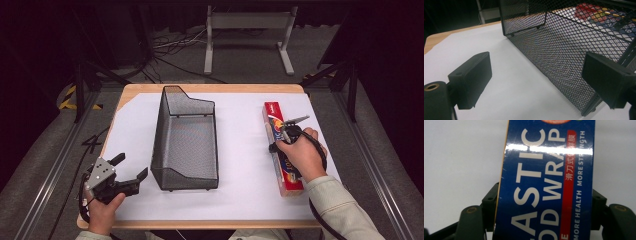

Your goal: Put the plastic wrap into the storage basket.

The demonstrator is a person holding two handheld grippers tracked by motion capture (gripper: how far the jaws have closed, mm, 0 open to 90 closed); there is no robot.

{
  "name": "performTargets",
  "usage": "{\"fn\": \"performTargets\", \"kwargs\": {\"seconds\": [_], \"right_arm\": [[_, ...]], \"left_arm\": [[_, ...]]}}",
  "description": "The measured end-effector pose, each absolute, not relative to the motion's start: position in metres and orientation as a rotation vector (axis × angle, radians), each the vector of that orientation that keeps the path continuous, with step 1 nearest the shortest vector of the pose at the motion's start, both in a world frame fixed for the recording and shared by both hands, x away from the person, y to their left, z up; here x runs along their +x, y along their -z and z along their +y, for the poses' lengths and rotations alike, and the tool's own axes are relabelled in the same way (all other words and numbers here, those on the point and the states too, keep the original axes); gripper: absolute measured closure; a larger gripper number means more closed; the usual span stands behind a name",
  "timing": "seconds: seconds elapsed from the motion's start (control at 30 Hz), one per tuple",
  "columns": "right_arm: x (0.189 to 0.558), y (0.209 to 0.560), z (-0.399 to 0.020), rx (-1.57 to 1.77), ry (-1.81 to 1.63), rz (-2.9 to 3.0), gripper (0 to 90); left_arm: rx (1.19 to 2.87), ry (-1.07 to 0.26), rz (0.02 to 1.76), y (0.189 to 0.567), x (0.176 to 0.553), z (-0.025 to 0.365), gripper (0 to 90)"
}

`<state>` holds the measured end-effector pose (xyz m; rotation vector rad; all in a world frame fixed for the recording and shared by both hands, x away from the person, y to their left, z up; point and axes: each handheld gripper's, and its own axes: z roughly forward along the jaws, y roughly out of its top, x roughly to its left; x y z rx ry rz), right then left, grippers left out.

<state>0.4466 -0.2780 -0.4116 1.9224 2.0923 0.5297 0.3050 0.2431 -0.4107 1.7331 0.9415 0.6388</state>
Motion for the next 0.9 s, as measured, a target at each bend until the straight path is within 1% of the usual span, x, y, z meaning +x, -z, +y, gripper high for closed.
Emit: {"fn": "performTargets", "kwargs": {"seconds": [0.2, 0.5, 0.9], "right_arm": [[0.445, 0.408, -0.28, 1.963, -0.541, 2.051, 39.1], [0.441, 0.403, -0.29, 1.995, -0.619, 2.037, 40.0], [0.428, 0.373, -0.298, 1.951, -0.741, 2.021, 39.9]], "left_arm": [[1.729, -0.639, 0.944, 0.411, 0.305, 0.243, 10.1], [1.73, -0.641, 0.949, 0.411, 0.305, 0.244, 10.1], [1.735, -0.641, 0.955, 0.411, 0.306, 0.243, 10.1]]}}
